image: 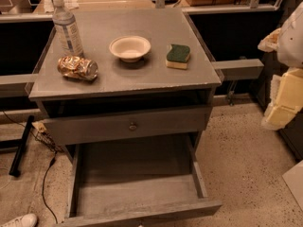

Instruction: Place sponge into middle drawer

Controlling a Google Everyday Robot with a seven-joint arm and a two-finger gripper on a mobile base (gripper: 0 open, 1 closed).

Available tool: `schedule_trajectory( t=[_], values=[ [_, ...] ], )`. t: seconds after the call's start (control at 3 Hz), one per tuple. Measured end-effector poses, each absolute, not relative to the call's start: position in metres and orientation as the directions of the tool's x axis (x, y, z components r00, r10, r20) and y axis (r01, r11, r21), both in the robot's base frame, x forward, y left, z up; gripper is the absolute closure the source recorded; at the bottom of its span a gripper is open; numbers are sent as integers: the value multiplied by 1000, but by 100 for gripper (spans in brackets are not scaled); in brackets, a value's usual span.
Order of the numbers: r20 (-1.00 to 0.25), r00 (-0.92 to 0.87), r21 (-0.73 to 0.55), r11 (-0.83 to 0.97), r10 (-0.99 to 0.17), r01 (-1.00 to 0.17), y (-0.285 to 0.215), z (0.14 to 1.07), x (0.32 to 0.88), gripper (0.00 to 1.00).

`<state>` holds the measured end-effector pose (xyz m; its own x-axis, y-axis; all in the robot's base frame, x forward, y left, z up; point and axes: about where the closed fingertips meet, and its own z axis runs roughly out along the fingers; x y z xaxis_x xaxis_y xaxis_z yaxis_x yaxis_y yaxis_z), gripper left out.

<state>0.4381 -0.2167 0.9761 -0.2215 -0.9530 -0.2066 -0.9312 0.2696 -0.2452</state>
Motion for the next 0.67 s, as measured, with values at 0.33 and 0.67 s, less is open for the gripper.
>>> schedule_trajectory(
  t=[0.33, 0.67],
  values=[
    [-207, -222, -245, 270, -953, -931, -217, 976, 438, 0],
    [-195, -262, -224, 303, -945, -926, -214, 976, 447, 0]
  ],
)
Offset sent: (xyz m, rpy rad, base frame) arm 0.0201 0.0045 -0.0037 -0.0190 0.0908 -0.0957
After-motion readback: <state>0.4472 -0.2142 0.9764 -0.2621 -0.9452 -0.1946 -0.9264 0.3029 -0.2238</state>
